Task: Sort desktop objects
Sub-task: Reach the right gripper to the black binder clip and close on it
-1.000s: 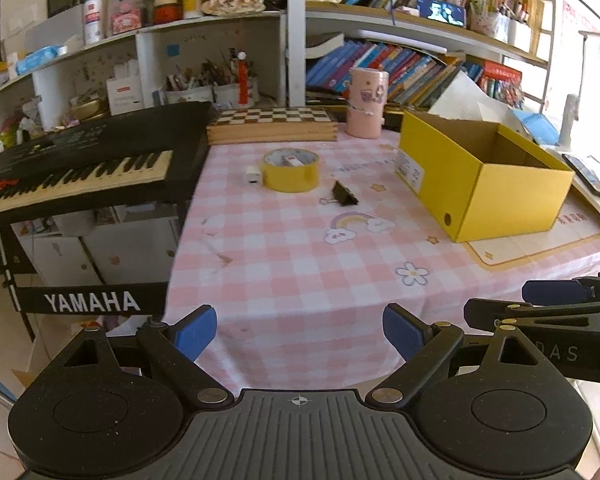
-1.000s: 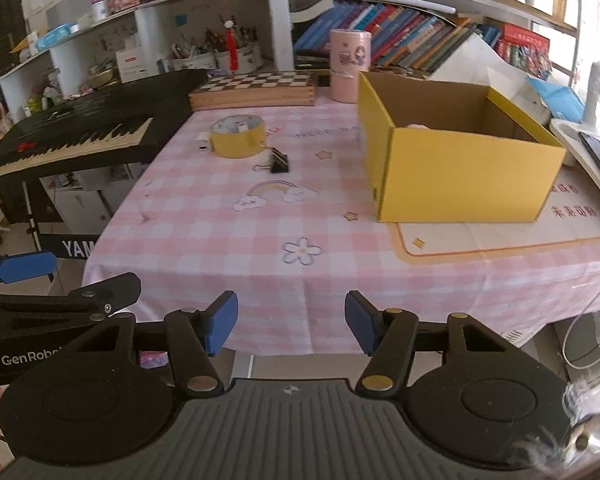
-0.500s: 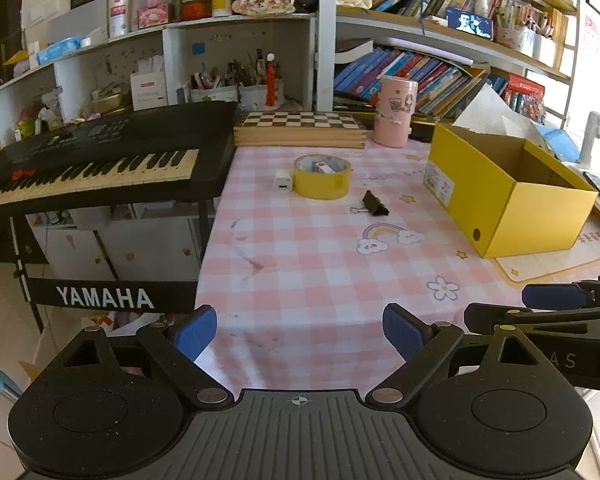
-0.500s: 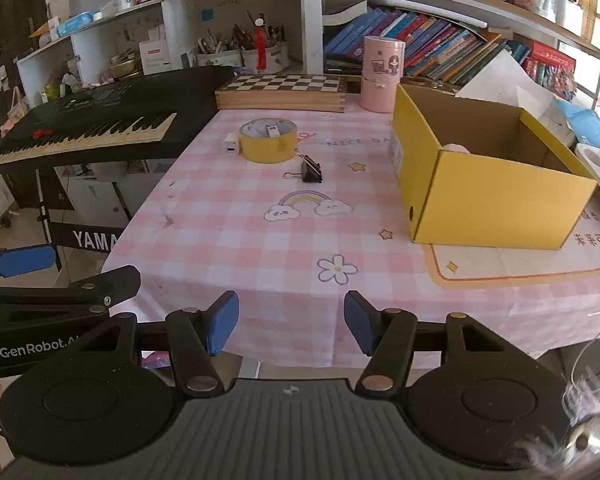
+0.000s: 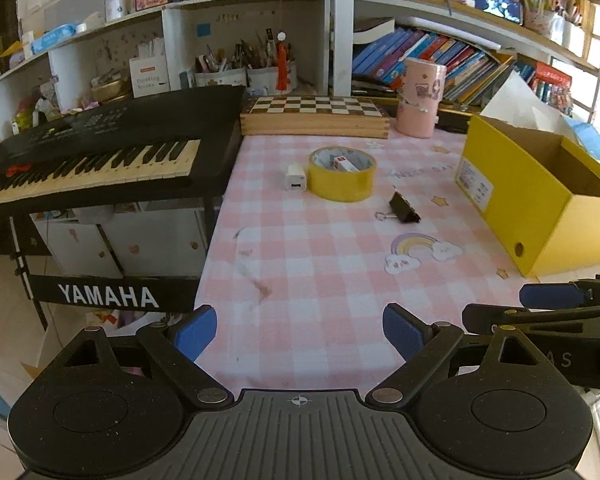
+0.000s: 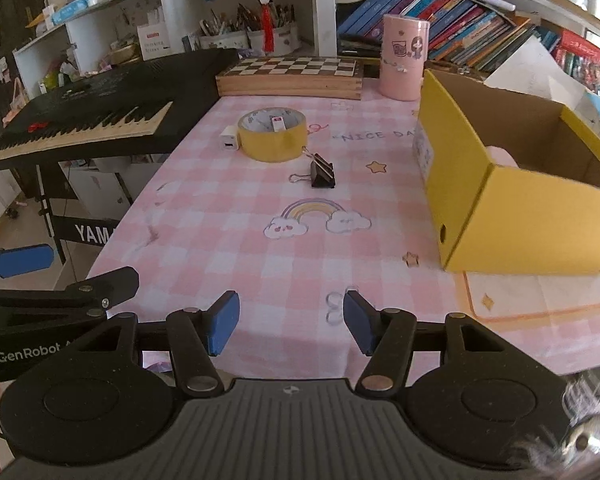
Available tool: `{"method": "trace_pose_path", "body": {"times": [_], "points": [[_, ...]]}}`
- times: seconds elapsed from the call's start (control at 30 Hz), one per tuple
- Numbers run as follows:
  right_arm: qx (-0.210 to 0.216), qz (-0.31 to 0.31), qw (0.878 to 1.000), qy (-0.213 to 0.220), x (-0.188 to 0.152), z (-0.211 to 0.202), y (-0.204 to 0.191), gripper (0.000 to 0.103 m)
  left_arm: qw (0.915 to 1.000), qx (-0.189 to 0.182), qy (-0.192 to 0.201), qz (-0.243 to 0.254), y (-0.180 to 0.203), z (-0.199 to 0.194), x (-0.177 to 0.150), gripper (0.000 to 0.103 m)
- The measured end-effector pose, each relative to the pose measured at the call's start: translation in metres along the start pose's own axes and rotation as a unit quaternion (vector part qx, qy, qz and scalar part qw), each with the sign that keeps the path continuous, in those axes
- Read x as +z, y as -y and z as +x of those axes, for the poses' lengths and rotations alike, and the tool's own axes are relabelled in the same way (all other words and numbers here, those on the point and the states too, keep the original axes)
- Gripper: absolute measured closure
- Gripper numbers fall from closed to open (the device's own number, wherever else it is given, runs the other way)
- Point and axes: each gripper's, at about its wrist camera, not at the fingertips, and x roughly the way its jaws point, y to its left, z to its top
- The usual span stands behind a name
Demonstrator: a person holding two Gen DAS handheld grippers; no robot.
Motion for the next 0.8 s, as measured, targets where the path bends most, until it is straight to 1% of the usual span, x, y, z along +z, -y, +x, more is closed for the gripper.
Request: {"method": "trace_pose_path", "body": {"times": [0.1, 0.4, 0.63, 0.8], "points": [[0.004, -0.004, 1.0, -0.01, 0.013, 0.018, 0.006, 0.046, 0.9999, 0.005, -0.014, -0.003, 0.001, 0.019, 0.011, 0.011], [0.004, -0.007, 1.0, -0.022, 0.047, 0.066, 0.026, 0.046, 0.9992, 0.031, -0.023, -0.007, 0.002, 0.059, 0.044, 0.011], [-0.007, -0.025, 1.0, -0.015, 0.074, 0.103, 0.034, 0.047, 0.9985, 0.047, -0.026, -0.014, 0.003, 0.077, 0.063, 0.011], [-0.005, -0.043, 0.999, -0.011, 0.089, 0.127, 0.033, 0.048, 0.9978, 0.058, -0.029, -0.017, 0.003, 0.088, 0.075, 0.011]]}}
